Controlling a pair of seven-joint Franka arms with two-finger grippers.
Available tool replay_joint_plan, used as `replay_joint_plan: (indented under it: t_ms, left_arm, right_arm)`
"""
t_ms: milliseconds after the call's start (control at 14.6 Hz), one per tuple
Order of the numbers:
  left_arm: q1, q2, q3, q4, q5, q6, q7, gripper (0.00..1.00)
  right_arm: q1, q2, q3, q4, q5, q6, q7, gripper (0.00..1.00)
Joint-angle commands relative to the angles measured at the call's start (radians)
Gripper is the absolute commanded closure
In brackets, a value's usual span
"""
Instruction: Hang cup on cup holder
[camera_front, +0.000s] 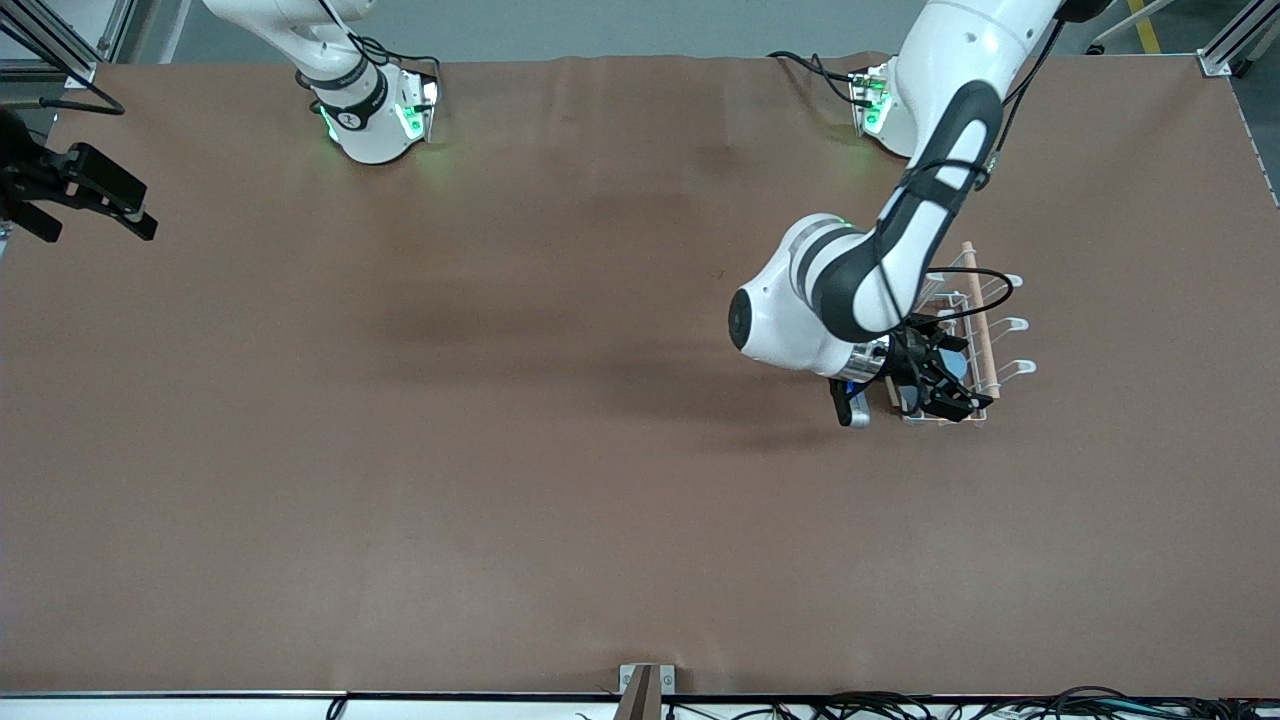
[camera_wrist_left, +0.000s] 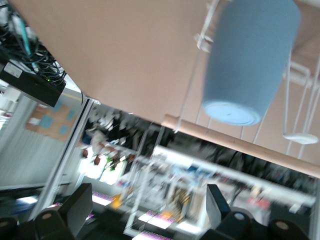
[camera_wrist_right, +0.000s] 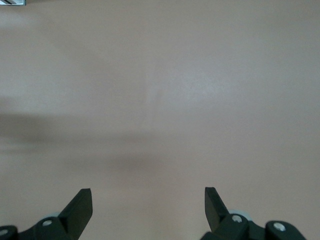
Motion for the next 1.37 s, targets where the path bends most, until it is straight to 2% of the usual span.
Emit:
replay_joint_plan:
  t_ms: [0, 137, 411, 548, 685, 959, 1301]
  left_arm:
    - [0.0, -0.072, -0.005, 0.089, -0.182, -0.017, -0.136, 0.0]
    - [0.005, -0.126, -0.008, 0.133, -0.317, -0.015, -0.328, 0.0]
    - [0.019, -0.171, -0.002, 0.216, -0.532, -0.006, -0.583, 0.0]
    - [0.033, -0.203, -0.003, 0.218, -0.551, 0.023, -0.677, 0.0]
    - [0.056, -0.237, -0.001, 0.219, -0.58, 0.08, -0.718, 0.0]
    - [0.163, -0.27, -0.003, 0.237, -0.744, 0.105, -0.721, 0.0]
    - [0.235, -0.329, 0.0, 0.241, -0.798, 0.105, -0.711, 0.0]
  right_arm:
    - [-0.007, -0.015, 0.004, -0.021, -0.005, 0.006, -0.013, 0.01]
    - [-0.008, -0.015, 0.004, -0.021, -0.005, 0.006, -0.013, 0.01]
    - [-0.007, -0.015, 0.004, -0.021, -0.005, 0.006, -0.013, 0.01]
    - [-0.007, -0.015, 0.004, -0.021, -0.005, 0.006, -0.011, 0.01]
    - [-0.007, -0.015, 0.004, -0.021, -0.005, 0.006, -0.013, 0.01]
    - [-0.007, -0.015, 0.004, -0.022, -0.005, 0.006, -0.013, 0.01]
    - [-0.01, -0.014, 0.004, -0.022, -0.005, 0.004, -0.013, 0.01]
